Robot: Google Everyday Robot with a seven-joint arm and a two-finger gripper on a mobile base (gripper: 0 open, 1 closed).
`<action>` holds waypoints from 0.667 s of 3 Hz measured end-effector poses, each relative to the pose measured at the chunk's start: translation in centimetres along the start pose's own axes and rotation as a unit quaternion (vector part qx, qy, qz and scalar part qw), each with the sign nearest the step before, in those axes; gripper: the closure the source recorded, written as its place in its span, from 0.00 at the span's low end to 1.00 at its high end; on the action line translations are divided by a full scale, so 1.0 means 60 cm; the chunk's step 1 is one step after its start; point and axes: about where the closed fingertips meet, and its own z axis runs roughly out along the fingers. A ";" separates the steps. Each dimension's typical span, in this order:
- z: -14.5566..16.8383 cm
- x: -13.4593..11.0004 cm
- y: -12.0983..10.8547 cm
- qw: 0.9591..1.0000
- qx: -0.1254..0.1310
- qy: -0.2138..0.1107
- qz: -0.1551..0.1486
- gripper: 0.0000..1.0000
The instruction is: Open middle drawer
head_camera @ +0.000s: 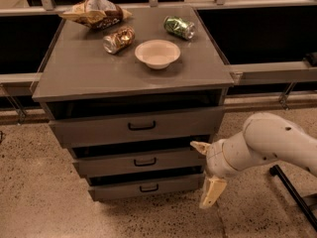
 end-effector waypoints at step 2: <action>0.020 -0.006 -0.012 0.999 -0.017 -0.012 -0.026 0.00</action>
Offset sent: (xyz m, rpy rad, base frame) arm 0.0219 0.0169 -0.0252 0.0481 0.0186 0.1440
